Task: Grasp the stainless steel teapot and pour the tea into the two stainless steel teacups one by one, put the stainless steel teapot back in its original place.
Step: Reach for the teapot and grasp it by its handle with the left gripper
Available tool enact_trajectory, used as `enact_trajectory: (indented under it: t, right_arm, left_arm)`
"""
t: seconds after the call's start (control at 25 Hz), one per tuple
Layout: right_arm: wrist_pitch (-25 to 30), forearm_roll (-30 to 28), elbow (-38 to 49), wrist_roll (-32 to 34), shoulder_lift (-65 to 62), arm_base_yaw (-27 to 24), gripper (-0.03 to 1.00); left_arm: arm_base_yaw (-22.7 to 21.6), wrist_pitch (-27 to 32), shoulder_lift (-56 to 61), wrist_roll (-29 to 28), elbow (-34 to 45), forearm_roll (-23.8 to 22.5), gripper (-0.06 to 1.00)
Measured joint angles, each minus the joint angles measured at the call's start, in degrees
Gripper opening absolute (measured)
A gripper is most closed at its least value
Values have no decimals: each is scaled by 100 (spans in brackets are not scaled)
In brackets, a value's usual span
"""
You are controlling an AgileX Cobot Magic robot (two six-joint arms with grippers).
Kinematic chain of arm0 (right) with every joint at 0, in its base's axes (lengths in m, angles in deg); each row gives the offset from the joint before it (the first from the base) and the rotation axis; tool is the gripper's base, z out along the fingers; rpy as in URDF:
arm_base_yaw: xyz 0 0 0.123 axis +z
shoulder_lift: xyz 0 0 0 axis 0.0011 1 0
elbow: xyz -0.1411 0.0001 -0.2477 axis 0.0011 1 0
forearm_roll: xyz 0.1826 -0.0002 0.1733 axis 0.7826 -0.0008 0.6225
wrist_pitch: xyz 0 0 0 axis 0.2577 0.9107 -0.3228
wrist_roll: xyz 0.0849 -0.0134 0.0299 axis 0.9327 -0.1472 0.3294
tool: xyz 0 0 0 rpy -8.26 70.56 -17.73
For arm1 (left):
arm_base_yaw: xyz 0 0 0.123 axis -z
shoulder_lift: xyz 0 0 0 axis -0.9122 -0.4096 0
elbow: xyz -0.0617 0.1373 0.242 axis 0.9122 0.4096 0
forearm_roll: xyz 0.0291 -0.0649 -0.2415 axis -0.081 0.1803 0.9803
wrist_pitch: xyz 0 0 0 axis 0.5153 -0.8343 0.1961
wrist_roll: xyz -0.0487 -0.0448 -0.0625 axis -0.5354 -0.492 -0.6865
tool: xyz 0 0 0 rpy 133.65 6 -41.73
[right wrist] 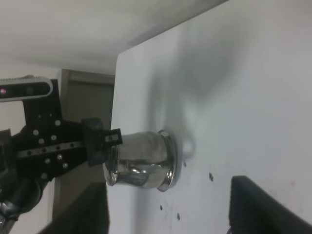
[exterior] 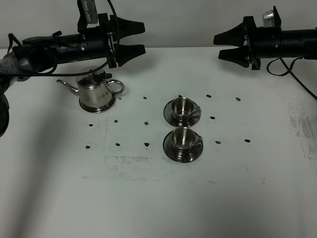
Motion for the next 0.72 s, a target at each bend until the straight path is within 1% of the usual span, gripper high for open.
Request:
enact_trajectory:
  t: [0.52,0.6,0.64,0.68,0.72]
  right_arm:
    - [0,0,0,-17,0,0,52]
    - [0,-102,-56,-80,0,0,52]
    - [5,-249,-140,-103,0,0,52]
    - [6,-413,-239,-101,4,0,52]
    - [10,-651,-399,-81,6,0,52]
  left_arm:
    - [0,0,0,21,0,0,67]
    - [0,0,29,86,0,-17,67]
    - [0,2,75,122,-6,-84,67]
    - [0,-8,141,154,-35,-258,67]
    - [0,-60,220,166,-120,-551,67]
